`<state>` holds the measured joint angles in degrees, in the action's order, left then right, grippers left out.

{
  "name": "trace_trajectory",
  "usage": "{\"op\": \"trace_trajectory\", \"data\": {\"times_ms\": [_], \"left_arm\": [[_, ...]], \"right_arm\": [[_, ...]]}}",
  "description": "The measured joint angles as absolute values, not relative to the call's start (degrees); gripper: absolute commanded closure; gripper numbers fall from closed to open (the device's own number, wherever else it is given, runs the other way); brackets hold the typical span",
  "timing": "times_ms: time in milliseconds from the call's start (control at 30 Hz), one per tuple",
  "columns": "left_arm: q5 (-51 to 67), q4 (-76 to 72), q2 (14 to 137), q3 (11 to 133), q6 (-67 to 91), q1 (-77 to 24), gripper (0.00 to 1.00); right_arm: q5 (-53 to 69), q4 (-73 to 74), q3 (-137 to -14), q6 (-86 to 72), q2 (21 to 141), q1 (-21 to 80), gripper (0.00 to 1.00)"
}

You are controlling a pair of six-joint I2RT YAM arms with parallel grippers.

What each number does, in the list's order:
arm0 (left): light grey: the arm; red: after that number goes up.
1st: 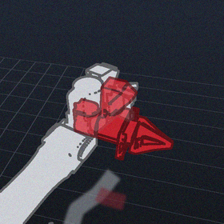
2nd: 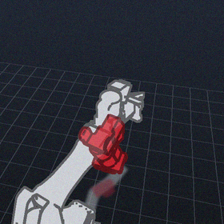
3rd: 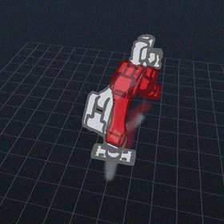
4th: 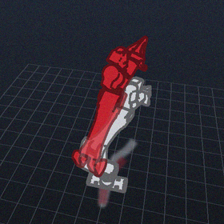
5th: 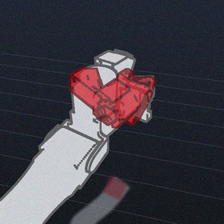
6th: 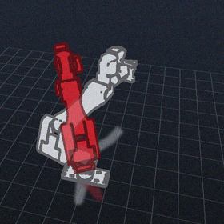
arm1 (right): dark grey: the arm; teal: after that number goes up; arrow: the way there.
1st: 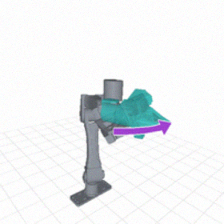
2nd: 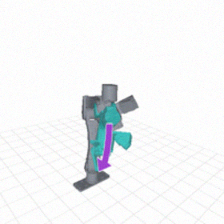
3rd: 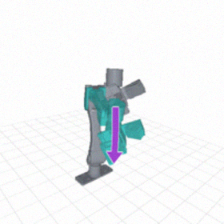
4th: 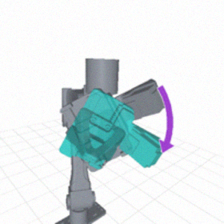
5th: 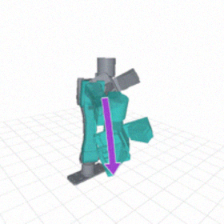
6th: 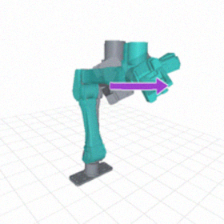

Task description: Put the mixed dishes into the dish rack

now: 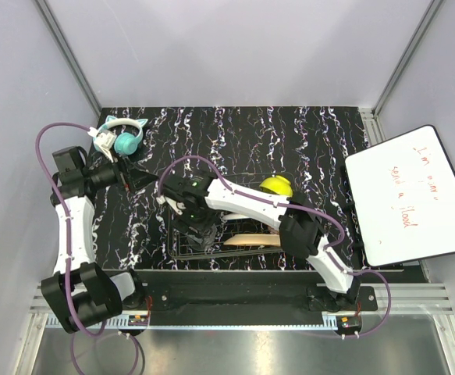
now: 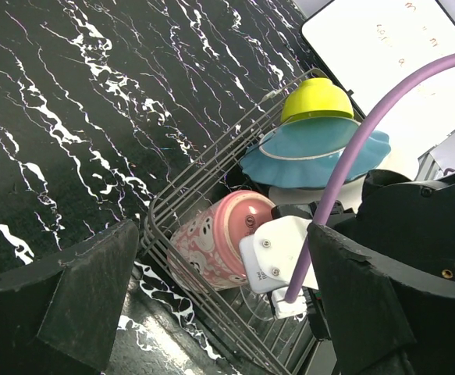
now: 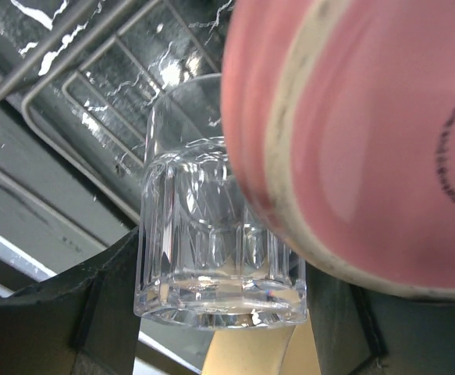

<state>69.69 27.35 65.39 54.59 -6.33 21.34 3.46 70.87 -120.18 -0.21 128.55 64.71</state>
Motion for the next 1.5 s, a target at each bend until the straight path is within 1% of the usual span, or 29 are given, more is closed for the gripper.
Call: {"op": "trace_trajectory", "data": {"times_ms": [33,133,200,233,467,667,733,800,900,1000,1067,1167,1233,1333,1400,1500], "left_arm": [[69.7,27.3,65.4,54.6,-6.4,21.3,0.07],[69.7,27.3,65.5,54.6,-6.5,21.3,0.07],[69.6,27.3,65.7,54.6,-6.5,21.3,0.06],[69.6,27.4,65.9,54.6,-6.5,21.3,0.06],[69.6,27.3,66.2,54.6,-6.5,21.3,0.06],[69.5,27.3,66.2,54.6,-6.4,21.3,0.05],[69.1,27.4,66.2,54.6,-6.4,21.3,0.04],[68.5,27.4,66.3,54.6,-6.4,21.3,0.02],[66.7,27.5,66.8,54.7,-6.7,21.3,0.01],[63.4,27.8,67.3,54.9,-7.4,21.3,0.01],[60.5,27.8,67.7,55.1,-7.8,21.3,0.01],[54.9,28.2,69.9,56.1,-7.9,21.3,0.01],[51.6,29.2,72.3,58.0,-7.9,21.3,0.01],[48.7,30.0,74.3,59.5,-7.5,21.3,0.01],[47.5,30.5,74.8,59.9,-7.1,21.3,0.01],[46.5,30.6,74.9,60.1,-6.7,21.3,0.01]], "right_arm": [[3.3,70.2,-119.7,-0.1,128.4,64.7,0.34],[3.1,68.4,-117.9,0.2,127.5,64.7,0.26],[3.1,67.7,-116.9,0.2,126.8,64.7,0.22],[3.1,67.1,-116.2,0.3,126.5,64.7,0.01],[2.5,63.9,-113.1,1.2,125.1,64.7,0.0],[1.4,63.1,-112.9,1.2,123.4,64.9,0.0],[0.6,63.8,-113.9,1.2,122.5,64.9,0.0],[-0.2,64.7,-116.5,1.0,121.4,64.9,0.0],[-2.6,65.9,-121.8,0.4,118.4,64.9,0.0],[-7.4,64.9,-123.5,-0.5,110.8,64.5,0.0],[-11.8,61.7,-120.2,-1.3,101.2,62.3,0.0],[-18.8,51.4,-106.5,-2.7,82.2,53.5,0.0],[-26.6,44.8,-95.7,-3.1,68.3,47.5,0.0],[-32.6,40.6,-87.8,-3.2,56.0,48.0,0.0],[-35.5,39.0,-85.7,-3.7,53.1,48.3,0.0],[-38.9,38.2,-81.9,-6.2,53.6,48.4,0.0]]}}
